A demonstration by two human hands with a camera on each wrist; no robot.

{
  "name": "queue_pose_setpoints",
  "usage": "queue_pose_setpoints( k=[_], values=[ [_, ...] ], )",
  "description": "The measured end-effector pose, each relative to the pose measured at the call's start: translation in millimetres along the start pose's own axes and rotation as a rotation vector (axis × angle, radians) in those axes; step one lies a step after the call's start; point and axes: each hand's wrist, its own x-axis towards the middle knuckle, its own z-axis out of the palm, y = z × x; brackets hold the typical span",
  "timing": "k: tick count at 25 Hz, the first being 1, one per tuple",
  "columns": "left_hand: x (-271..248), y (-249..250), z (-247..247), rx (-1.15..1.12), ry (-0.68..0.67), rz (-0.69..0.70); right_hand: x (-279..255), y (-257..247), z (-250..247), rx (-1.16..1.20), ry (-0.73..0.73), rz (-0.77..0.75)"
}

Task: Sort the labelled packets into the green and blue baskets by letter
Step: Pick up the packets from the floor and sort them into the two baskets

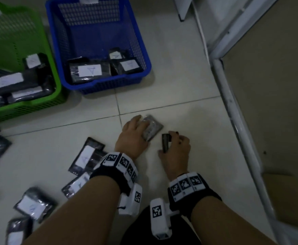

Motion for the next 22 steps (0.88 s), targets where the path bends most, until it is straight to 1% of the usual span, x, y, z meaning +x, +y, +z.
queue_pose_setpoints(
  k=[2, 3, 4, 5, 6, 7, 9, 10, 11, 12, 13, 14, 18, 19, 22],
  values=[
    [5.2, 6.4, 1.9, 0.091, -0.039, -0.058, 3.3, 7.0, -1.7, 0.058, -0.016, 0.003],
    [5.3, 6.8, 0.2, 0.098, -0.022, -0.045, 6.7, 7.8, -4.4, 0.106, -0.025, 0.014],
    [2.5, 6.3, -4.2, 0.068, -0.005, -0.026, 10.3, 6.1, -8.1, 0.174, -0.04, 0.024],
    [-1.0, 2.9, -8.5, -0.012, 0.018, -0.019, 13.7, 1.6, -12.2, 0.257, -0.064, 0.038],
    [-4.3, -0.2, -12.7, -0.146, 0.046, -0.064, 17.4, -3.7, -15.4, 0.356, -0.091, 0.045],
    [-6.3, -4.5, -17.7, -0.335, 0.085, -0.166, 20.8, -11.7, -17.1, 0.449, -0.126, 0.054],
    [-8.5, -11.3, -31.5, -0.85, 0.224, -0.473, 26.4, -30.5, -15.0, 0.579, -0.159, 0.06],
    [-10.4, -13.7, -40.8, -1.101, 0.288, -0.601, 29.6, -41.3, -11.4, 0.624, -0.154, 0.049],
    [-12.3, -15.9, -48.5, -1.302, 0.344, -0.671, 32.3, -51.5, -9.1, 0.663, -0.142, 0.037],
    [-14.4, -20.6, -57.7, -1.406, 0.399, -0.695, 34.9, -64.5, -6.4, 0.704, -0.136, 0.017],
    [-17.4, -23.8, -65.6, -1.445, 0.426, -0.688, 35.9, -76.9, -5.0, 0.742, -0.138, 0.003],
    [-20.7, -25.9, -71.6, -1.425, 0.434, -0.663, 37.1, -87.2, -5.0, 0.78, -0.147, -0.003],
    [-39.1, -46.1, -91.5, -1.192, 0.451, -0.529, 36.4, -128.1, -0.5, 0.863, -0.176, -0.06],
    [-41.9, -49.9, -96.0, -1.182, 0.465, -0.504, 35.5, -135.8, 1.3, 0.869, -0.176, -0.072],
    [-47.1, -61.7, -117.8, -1.244, 0.526, -0.433, 32.4, -160.6, 7.1, 0.915, -0.202, -0.064]
  ],
)
